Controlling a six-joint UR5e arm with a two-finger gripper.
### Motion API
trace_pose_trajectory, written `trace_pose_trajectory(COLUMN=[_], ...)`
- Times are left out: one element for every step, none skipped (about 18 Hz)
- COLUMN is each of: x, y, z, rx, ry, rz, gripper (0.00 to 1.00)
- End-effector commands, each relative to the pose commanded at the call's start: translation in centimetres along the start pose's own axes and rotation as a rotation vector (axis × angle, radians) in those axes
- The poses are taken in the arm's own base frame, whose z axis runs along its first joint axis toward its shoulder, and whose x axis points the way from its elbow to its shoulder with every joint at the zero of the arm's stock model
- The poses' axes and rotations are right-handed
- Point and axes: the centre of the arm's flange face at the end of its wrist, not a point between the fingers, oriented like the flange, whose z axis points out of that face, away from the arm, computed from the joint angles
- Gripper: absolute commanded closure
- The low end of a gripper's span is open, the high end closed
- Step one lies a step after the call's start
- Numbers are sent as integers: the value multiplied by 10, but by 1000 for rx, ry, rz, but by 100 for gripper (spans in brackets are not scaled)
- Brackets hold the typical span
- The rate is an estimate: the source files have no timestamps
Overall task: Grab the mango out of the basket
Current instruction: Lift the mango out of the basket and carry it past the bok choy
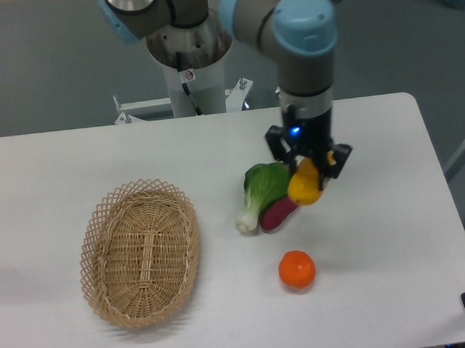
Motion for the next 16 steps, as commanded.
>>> trace_pose_trajectory(x=[-4, -6, -9, -11, -14, -16, -17, -17, -17, -17, -17, -18, -19, -18, -18, -18], y=[6, 10, 16, 18, 21, 24, 24, 24, 25, 25, 25, 24, 25, 25, 25, 25], z=[-1, 0, 1, -1, -3, -3, -4, -4, -4, -4, -5, -6, -7, -6, -6, -6], rx=[-1, -2, -1, 2, 6, 6, 6, 6, 6, 6, 6, 7, 7, 6, 6, 6], ry=[-3, 1, 3, 2, -2, 1, -1, 0, 0, 0, -1, -4, -6, -3, -3, -2], rz=[7, 14, 17, 24, 23, 18, 17, 17, 15, 15, 16, 16, 14, 14, 14, 14], gripper=[48, 48, 48, 48, 48, 48, 48, 48, 48, 48, 48, 48, 48, 48, 48, 48])
